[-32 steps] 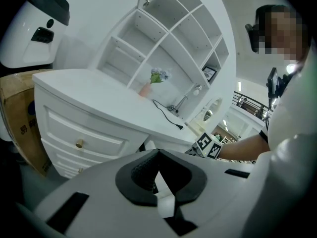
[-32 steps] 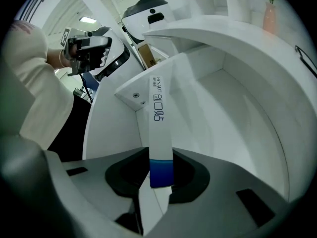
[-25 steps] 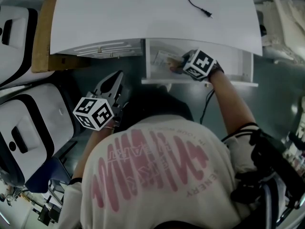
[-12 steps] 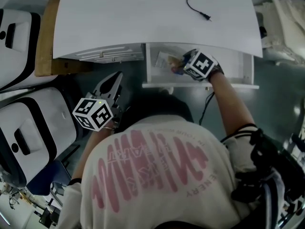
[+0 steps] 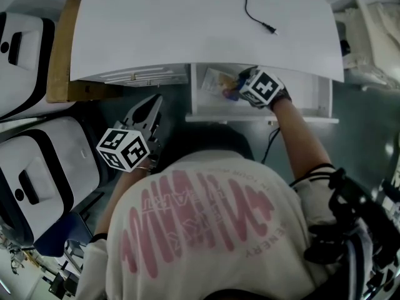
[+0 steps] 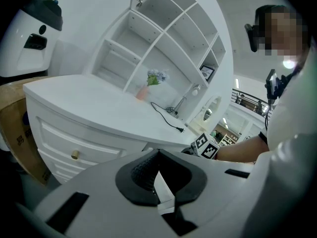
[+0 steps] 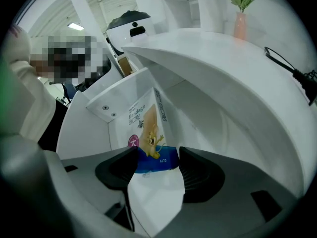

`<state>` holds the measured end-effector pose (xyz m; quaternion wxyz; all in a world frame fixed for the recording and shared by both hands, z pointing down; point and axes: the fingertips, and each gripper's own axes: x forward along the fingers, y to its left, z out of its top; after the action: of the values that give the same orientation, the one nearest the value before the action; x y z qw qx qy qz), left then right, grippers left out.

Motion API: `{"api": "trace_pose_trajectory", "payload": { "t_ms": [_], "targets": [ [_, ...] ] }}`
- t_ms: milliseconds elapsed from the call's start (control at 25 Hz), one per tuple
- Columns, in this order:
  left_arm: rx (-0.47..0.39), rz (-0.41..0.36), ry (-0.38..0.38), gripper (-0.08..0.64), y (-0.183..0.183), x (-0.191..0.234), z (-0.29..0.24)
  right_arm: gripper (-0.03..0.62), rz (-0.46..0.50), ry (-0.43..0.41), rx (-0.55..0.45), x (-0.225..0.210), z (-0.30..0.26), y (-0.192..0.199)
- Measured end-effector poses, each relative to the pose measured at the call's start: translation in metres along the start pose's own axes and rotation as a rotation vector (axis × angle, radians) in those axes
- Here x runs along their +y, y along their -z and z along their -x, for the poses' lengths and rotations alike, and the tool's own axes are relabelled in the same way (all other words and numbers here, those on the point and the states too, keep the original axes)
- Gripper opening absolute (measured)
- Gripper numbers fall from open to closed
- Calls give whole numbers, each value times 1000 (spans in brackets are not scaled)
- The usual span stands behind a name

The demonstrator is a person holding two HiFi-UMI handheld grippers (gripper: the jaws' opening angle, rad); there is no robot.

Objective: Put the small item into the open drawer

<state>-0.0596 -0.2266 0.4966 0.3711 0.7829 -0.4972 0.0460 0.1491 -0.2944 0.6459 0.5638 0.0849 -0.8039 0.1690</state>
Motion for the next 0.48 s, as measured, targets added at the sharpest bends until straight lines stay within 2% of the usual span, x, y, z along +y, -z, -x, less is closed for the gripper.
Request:
{"api": "trace_pose_trajectory", "payload": {
  "t_ms": [280, 480],
  "targets": [
    [-1, -5, 4, 29, -2, 0, -7, 285, -27, 24, -7, -7, -1, 1],
    [-2, -8, 8, 29, -4, -1, -10, 272, 3, 73, 32, -9, -3, 8]
  ]
}}
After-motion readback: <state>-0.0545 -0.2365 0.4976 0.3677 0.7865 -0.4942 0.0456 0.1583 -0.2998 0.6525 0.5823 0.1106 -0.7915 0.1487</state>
